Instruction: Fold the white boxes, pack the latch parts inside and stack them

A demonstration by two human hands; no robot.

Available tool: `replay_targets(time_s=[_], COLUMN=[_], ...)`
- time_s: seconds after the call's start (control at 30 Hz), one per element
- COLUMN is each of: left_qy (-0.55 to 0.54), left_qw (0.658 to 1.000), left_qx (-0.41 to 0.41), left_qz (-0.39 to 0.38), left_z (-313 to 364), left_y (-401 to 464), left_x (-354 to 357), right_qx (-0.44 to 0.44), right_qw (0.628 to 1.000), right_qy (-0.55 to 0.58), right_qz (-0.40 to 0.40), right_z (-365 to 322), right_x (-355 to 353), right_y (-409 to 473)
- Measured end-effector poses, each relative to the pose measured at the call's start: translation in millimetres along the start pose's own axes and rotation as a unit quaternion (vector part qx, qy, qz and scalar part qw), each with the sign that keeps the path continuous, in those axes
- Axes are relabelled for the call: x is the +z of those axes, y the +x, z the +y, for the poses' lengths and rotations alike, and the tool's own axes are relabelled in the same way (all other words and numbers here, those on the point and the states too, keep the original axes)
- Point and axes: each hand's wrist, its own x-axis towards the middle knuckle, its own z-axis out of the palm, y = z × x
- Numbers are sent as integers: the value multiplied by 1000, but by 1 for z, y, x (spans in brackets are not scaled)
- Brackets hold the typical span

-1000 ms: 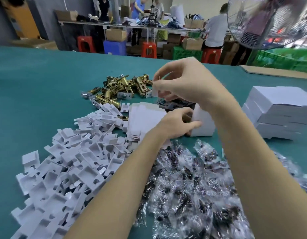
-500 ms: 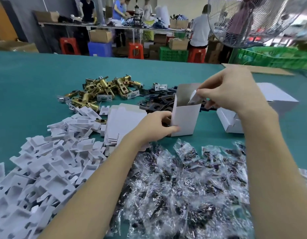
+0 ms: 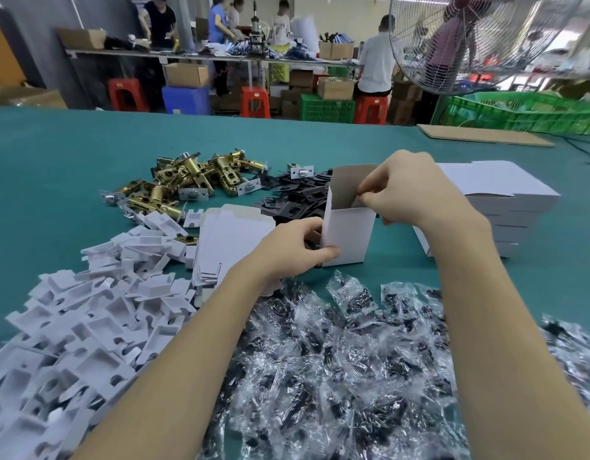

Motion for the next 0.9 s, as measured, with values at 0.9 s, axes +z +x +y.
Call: replay_targets(time_s=[0.9], left_qy=[-411], left_qw=[906], left_qx=[-85], left_qz=[52], left_z=[10], left_y=[4], left_x=[-32], right_qx=[35], right_qw=[988], right_qy=[-44], right_qz=[-147], right_z=[68], right_x=[103], right_y=[26])
